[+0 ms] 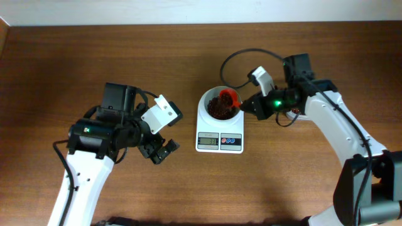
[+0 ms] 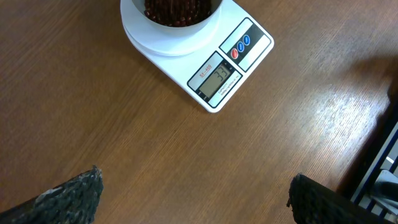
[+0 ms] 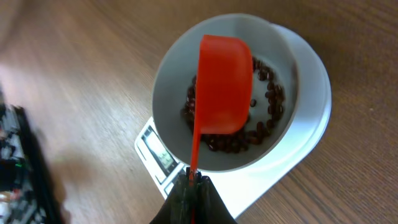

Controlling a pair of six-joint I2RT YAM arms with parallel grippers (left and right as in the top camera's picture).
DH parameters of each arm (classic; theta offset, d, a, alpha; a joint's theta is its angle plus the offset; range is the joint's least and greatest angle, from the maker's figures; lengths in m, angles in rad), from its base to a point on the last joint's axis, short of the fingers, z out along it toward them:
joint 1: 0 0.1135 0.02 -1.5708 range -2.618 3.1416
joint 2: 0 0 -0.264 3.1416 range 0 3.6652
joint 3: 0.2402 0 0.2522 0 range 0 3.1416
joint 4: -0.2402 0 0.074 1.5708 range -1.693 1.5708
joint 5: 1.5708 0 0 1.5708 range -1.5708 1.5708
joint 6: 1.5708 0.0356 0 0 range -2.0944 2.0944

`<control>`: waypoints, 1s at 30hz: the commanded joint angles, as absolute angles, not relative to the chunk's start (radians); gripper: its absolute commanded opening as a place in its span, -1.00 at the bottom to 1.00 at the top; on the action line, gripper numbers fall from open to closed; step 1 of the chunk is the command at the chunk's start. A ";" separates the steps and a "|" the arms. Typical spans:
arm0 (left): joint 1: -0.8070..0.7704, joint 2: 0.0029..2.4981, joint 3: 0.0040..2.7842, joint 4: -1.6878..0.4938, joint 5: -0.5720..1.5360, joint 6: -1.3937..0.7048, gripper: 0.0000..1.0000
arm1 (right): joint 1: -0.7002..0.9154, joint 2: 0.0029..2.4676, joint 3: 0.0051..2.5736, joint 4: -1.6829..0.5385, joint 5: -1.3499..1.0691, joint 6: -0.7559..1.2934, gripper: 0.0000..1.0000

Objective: Scoop and weigh 50g on scale
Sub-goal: 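Hold scoop over bowl, tipping small amounts while scale reads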

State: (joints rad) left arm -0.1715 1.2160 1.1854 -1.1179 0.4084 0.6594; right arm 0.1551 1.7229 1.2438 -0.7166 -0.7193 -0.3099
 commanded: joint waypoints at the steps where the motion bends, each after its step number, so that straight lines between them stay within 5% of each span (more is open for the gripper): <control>1: -0.167 1.216 1.179 -1.119 0.419 0.675 0.98 | 0.185 1.694 1.246 -0.720 -0.651 -0.325 -0.92; 27: -0.167 1.216 1.179 -1.119 0.419 0.675 0.98 | 0.204 1.661 1.246 -0.686 -0.786 -0.311 -0.92; 30: -0.167 1.216 1.179 -1.119 0.419 0.675 0.98 | 0.208 1.661 1.246 -0.691 -0.579 -0.307 -0.92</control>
State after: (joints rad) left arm -0.1715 1.2160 1.1854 -1.1179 0.4080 0.6594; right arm 0.1982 1.6855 1.2438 -0.6899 -0.6838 -0.3103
